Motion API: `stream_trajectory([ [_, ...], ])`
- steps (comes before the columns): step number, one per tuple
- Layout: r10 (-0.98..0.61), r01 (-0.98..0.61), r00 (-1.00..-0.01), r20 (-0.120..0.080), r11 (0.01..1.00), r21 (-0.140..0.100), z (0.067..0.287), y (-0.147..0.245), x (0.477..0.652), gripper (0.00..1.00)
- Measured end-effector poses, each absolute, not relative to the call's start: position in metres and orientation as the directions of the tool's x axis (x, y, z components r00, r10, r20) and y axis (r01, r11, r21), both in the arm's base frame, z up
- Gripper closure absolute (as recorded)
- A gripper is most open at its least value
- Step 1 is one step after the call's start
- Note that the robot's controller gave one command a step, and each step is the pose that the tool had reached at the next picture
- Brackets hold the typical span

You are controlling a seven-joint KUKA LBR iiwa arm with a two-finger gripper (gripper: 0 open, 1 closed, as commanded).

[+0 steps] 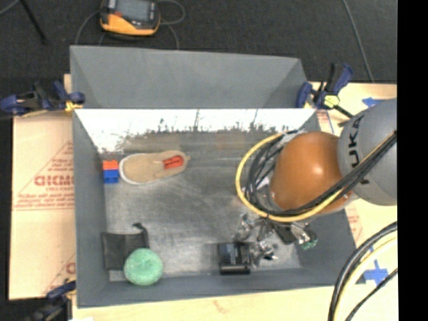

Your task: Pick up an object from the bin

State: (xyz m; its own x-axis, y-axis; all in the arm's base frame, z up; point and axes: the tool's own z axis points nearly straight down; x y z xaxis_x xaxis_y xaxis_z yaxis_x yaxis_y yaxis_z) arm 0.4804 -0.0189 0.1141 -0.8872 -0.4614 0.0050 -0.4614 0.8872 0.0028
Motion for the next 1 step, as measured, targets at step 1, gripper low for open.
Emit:
stream_trajectory([
  [1,-0.475,-0.475,-0.880,-0.002,0.880,0.000,0.2478,-0.0230,0.4775,1.00],
])
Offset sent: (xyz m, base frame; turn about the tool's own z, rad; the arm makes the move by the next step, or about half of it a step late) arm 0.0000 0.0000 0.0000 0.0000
